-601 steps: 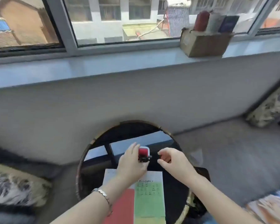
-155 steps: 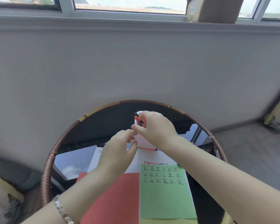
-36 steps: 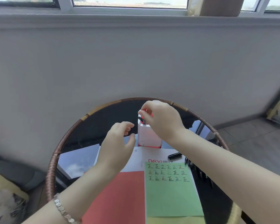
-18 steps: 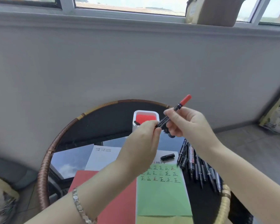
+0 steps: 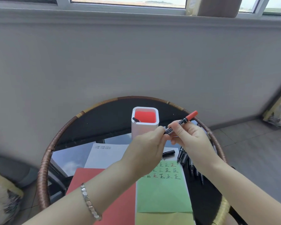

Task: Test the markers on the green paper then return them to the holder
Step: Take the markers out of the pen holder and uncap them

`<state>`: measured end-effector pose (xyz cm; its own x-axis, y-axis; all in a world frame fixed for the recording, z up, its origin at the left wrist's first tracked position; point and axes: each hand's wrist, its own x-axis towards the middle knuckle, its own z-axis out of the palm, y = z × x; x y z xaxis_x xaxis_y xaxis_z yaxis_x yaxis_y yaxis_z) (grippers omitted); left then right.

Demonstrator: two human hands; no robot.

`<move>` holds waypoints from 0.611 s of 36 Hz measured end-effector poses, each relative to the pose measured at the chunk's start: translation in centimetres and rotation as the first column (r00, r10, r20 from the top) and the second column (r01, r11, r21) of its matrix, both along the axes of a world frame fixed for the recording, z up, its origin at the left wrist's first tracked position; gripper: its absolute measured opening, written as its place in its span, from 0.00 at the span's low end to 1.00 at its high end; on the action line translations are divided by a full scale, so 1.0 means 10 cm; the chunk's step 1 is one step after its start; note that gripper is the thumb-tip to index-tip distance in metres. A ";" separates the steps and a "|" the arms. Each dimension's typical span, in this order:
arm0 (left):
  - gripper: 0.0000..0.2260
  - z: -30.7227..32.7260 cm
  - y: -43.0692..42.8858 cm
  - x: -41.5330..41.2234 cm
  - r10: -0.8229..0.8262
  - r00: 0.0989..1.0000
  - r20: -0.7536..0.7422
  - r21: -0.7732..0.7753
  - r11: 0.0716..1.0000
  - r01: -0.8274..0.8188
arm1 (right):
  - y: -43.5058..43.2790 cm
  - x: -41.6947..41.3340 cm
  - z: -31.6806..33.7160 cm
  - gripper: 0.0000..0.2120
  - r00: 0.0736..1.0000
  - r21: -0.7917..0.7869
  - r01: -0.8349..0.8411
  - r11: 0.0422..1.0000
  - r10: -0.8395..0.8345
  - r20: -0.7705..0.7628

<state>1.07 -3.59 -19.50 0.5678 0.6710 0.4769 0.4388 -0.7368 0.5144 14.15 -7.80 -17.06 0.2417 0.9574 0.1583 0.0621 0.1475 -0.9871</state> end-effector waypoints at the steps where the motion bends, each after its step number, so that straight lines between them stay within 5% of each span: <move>1: 0.19 0.01 0.00 0.00 -0.008 1.000 0.004 -0.008 1.000 0.008 | 0.00 0.01 -0.01 0.09 1.000 0.001 -0.004 1.000 0.004 -0.009; 8: 0.09 0.04 0.03 -0.04 -0.069 0.998 0.002 -0.242 0.968 0.068 | 0.00 0.07 -0.01 0.07 0.998 0.007 -0.069 0.998 0.069 0.011; 12: 0.08 0.07 0.00 -0.05 -0.004 0.999 -0.049 -0.243 0.970 -0.008 | 0.12 0.13 -0.01 0.08 0.998 -0.011 0.064 0.998 -0.064 -0.015; 17: 0.08 0.01 0.04 -0.17 0.181 0.983 0.033 -0.328 0.931 -0.160 | 0.39 0.31 -0.15 0.29 0.929 -0.134 0.301 0.944 -0.258 0.265; 22: 0.10 -0.12 0.04 -0.26 0.184 0.983 -0.006 -0.364 0.915 -0.174 | 0.62 0.25 -0.45 0.12 0.808 -0.282 0.271 0.920 -0.059 0.586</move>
